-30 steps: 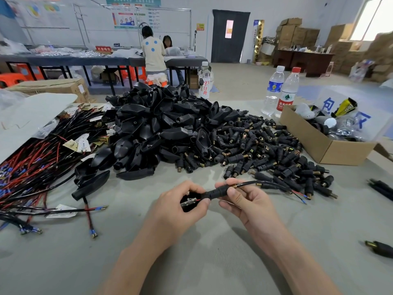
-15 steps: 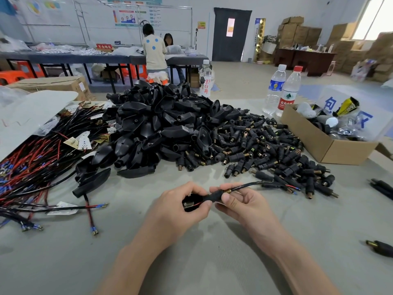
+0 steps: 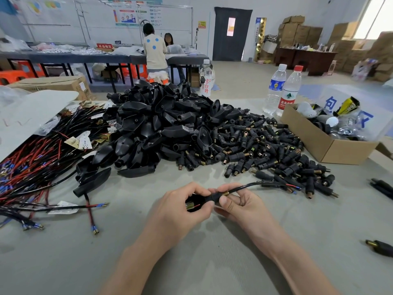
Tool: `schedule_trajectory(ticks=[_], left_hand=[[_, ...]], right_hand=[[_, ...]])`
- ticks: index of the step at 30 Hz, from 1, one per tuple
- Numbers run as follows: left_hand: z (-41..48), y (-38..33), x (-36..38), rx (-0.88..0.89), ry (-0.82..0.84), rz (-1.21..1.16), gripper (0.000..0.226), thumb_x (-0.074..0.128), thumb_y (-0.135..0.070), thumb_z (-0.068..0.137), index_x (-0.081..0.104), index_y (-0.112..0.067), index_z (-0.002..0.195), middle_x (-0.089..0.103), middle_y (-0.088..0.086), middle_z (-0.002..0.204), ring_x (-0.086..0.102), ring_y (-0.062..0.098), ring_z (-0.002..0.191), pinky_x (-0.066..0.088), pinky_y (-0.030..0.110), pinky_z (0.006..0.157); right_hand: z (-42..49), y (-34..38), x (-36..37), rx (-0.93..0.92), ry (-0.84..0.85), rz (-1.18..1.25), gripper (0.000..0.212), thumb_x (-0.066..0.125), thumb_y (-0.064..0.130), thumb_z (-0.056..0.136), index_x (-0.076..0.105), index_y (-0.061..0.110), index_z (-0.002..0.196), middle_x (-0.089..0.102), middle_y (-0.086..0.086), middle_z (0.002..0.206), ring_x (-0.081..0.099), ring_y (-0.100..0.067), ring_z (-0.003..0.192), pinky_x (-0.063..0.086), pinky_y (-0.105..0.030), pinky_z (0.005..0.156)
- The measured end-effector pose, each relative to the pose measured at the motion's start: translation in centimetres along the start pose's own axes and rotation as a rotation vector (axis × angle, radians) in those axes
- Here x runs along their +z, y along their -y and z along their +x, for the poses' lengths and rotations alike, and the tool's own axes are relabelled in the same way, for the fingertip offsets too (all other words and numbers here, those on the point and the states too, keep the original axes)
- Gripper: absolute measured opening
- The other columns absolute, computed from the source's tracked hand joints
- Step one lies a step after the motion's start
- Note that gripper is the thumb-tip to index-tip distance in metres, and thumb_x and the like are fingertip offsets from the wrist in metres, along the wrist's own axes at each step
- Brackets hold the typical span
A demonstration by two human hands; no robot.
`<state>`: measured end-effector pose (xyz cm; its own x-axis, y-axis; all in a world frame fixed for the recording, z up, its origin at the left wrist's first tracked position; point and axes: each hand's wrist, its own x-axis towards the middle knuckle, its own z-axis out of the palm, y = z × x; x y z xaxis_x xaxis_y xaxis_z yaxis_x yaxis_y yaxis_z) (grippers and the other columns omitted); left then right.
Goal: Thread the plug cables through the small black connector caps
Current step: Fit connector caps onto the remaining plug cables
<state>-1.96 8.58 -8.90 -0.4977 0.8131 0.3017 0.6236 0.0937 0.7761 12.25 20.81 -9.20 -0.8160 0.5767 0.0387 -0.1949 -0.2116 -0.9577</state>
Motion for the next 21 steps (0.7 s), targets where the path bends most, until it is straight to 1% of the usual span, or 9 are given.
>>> schedule_trajectory(ticks=[3,7,9,10,12,14,16,18,21], left_hand=[[-0.2,-0.3,0.0,-0.004,-0.005,0.002,0.024,0.064,-0.061,0.075,0.062,-0.052,0.097,0.067,-0.037,0.098,0.068,-0.004,0.087,0.059,0.040,0.079],[-0.2,-0.5,0.0,-0.010,-0.006,-0.006,0.027,0.063,-0.061,0.073,0.062,-0.049,0.097,0.069,-0.034,0.097,0.068,-0.004,0.089,0.058,0.037,0.081],[-0.3,-0.6,0.0,-0.019,-0.011,-0.004,0.028,0.063,-0.062,0.072,0.062,-0.049,0.097,0.069,-0.033,0.098,0.068,-0.003,0.089,0.058,0.038,0.082],[-0.3,-0.7,0.0,-0.021,-0.012,-0.006,0.028,0.063,-0.061,0.072,0.063,-0.048,0.097,0.069,-0.033,0.099,0.068,-0.003,0.090,0.058,0.037,0.083],[-0.1,-1.0,0.1,-0.008,-0.011,-0.002,0.028,0.064,-0.059,0.075,0.062,-0.049,0.101,0.068,-0.035,0.101,0.067,-0.005,0.094,0.057,0.035,0.085],[0.1,-1.3,0.2,0.033,-0.011,0.074,0.027,0.065,-0.057,0.081,0.056,-0.054,0.107,0.064,-0.038,0.104,0.063,-0.008,0.095,0.054,0.027,0.084],[0.1,-1.3,0.3,0.104,-0.006,0.211,0.028,0.061,-0.058,0.087,0.051,-0.054,0.113,0.060,-0.033,0.107,0.059,-0.007,0.095,0.050,0.021,0.079],[0.1,-1.1,0.4,0.151,0.014,0.289,0.027,0.058,-0.054,0.091,0.053,-0.049,0.117,0.060,-0.024,0.106,0.057,-0.002,0.096,0.048,0.021,0.077],[-0.1,-0.9,0.4,0.166,0.022,0.311,0.023,0.059,-0.046,0.094,0.060,-0.043,0.117,0.059,-0.022,0.104,0.056,-0.001,0.096,0.046,0.020,0.078]], right_hand=[[-0.1,0.1,0.0,0.003,0.001,0.020,0.029,0.079,0.027,0.075,0.069,0.018,0.101,0.072,-0.017,0.117,0.067,-0.033,0.114,0.047,-0.047,0.107],[0.0,0.0,0.0,0.006,0.019,0.009,0.022,0.077,0.026,0.078,0.072,0.021,0.099,0.072,-0.018,0.116,0.070,-0.030,0.106,0.048,-0.047,0.103],[0.0,0.1,0.1,0.011,0.021,0.006,0.020,0.083,0.030,0.078,0.075,0.027,0.096,0.072,-0.019,0.114,0.069,-0.031,0.105,0.048,-0.048,0.102],[0.1,0.2,0.1,0.013,0.021,0.007,0.023,0.085,0.034,0.076,0.076,0.027,0.096,0.072,-0.020,0.114,0.068,-0.032,0.106,0.047,-0.049,0.102],[0.1,0.4,-0.1,0.026,0.008,0.019,0.024,0.083,0.039,0.077,0.077,0.026,0.097,0.072,-0.017,0.116,0.068,-0.032,0.111,0.050,-0.046,0.101],[0.2,0.7,-0.4,0.022,-0.045,0.030,0.019,0.071,0.033,0.086,0.077,0.021,0.099,0.072,-0.015,0.118,0.067,-0.031,0.114,0.057,-0.041,0.094],[0.2,0.7,-0.8,0.018,-0.138,0.031,0.027,0.063,0.026,0.088,0.075,0.011,0.107,0.071,-0.015,0.118,0.066,-0.032,0.115,0.059,-0.038,0.087],[0.2,0.5,-1.0,0.019,-0.206,0.025,0.027,0.064,0.020,0.090,0.072,0.004,0.110,0.071,-0.017,0.116,0.068,-0.031,0.112,0.059,-0.032,0.081],[0.2,0.2,-0.7,-0.002,-0.253,-0.016,0.019,0.060,0.012,0.096,0.071,0.002,0.108,0.073,-0.015,0.109,0.070,-0.027,0.106,0.059,-0.026,0.075]])
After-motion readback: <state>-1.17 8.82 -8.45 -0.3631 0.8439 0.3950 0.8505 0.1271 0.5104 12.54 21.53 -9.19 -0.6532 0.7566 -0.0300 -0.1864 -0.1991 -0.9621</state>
